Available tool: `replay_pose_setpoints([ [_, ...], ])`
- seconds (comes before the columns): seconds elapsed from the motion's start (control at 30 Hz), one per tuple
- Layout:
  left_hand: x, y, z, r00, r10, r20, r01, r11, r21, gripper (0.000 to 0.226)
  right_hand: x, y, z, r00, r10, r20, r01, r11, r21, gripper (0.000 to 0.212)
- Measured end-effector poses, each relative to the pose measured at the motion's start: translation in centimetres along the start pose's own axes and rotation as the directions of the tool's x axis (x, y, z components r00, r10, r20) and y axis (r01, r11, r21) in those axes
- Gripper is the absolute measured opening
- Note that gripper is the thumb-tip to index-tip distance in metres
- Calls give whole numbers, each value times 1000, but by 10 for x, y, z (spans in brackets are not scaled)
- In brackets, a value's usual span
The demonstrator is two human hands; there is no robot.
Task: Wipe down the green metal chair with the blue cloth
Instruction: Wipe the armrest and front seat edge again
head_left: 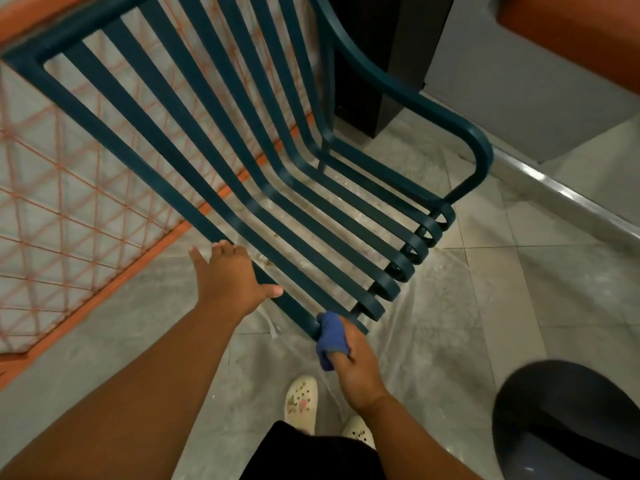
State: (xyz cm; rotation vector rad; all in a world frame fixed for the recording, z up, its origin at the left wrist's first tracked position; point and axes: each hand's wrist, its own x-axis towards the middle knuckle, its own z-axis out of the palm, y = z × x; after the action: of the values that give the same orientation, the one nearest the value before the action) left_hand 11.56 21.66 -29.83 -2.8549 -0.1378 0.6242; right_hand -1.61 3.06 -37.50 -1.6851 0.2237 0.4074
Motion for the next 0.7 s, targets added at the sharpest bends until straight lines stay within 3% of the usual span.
replay_pose_setpoints([
  [0.1, 2, 0, 3, 1000, 11, -6, -11, 1000, -22, 100, 2, 15, -15, 972, 223, 73, -234, 944, 233, 29],
  [0.2, 5, -1, 4, 1000, 18, -6, -18, 1000, 6, 95, 14, 27, -22, 904, 416, 100, -421, 823, 382, 38],
  [0.3, 5, 1, 0, 1000, 18, -12, -17, 998, 66, 82, 34, 35, -24, 865, 490, 109, -493, 789, 367, 28],
  [0.4, 3, 3, -5, 1000, 9, 6, -9, 997, 77, 70, 39, 29, -25, 902, 374, 218, -426, 855, 297, 29],
  [0.47, 3, 5, -7, 1000, 11, 15, -12, 997, 72, 64, 33, 42, -25, 942, 266, 205, -327, 866, 378, 32],
  [0.57, 4, 8, -11, 1000, 7, 29, -9, 996, 84, 66, 30, 65, -16, 928, 363, 88, -343, 732, 589, 38],
  [0.63, 4, 9, -11, 999, 10, 33, -13, 995, 98, 67, 29, 73, -5, 909, 414, 40, -339, 681, 649, 22],
  [0.67, 5, 10, -11, 1000, 11, 26, -13, 996, 93, 64, 29, 70, 0, 894, 448, 29, -338, 629, 700, 8],
  [0.7, 5, 10, -12, 1000, 8, 24, -10, 996, 87, 61, 30, 67, 4, 855, 519, 20, -346, 541, 767, 9],
])
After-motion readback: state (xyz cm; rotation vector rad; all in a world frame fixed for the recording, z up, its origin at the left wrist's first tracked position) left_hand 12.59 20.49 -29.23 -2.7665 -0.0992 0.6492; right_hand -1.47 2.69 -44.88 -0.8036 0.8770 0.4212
